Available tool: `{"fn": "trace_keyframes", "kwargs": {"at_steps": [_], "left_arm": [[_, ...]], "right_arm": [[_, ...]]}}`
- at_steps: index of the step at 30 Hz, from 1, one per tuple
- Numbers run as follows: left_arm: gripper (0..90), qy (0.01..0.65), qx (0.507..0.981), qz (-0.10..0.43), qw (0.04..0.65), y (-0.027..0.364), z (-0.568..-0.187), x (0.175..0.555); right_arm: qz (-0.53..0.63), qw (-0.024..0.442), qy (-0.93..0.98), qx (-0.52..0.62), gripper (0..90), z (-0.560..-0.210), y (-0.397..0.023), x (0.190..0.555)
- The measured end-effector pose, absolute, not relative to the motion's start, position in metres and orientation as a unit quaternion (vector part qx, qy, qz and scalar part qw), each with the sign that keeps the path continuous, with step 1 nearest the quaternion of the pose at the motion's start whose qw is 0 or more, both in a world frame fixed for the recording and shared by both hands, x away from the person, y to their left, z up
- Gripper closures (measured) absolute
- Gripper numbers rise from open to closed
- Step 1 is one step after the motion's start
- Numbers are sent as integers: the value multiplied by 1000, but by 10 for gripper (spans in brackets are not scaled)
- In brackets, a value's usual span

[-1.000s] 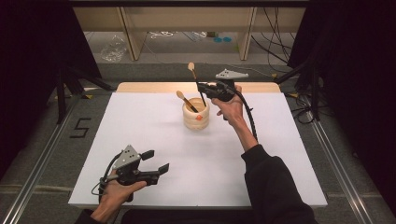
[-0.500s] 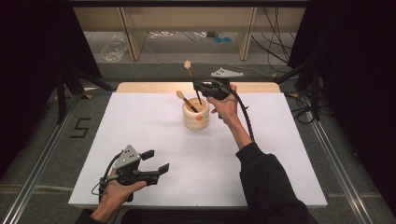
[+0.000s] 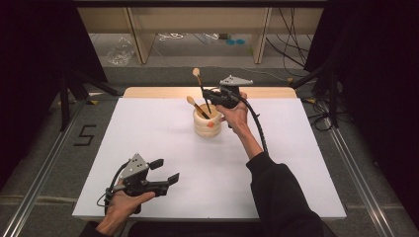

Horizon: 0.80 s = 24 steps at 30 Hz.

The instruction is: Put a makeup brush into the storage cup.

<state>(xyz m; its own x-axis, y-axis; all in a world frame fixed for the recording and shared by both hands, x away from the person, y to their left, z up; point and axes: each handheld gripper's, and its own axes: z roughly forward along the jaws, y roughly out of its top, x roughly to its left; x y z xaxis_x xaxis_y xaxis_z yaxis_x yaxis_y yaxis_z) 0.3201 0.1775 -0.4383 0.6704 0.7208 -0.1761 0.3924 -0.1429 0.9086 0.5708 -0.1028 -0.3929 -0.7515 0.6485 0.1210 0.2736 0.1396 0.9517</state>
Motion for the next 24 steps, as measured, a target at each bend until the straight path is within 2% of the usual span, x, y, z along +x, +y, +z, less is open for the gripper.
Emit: {"fn": "trace_keyframes", "kwargs": {"at_steps": [24], "left_arm": [[218, 378, 740, 150, 537, 177, -438, 320]], "right_arm": [[561, 161, 748, 315, 833, -411, -102, 570]]}}
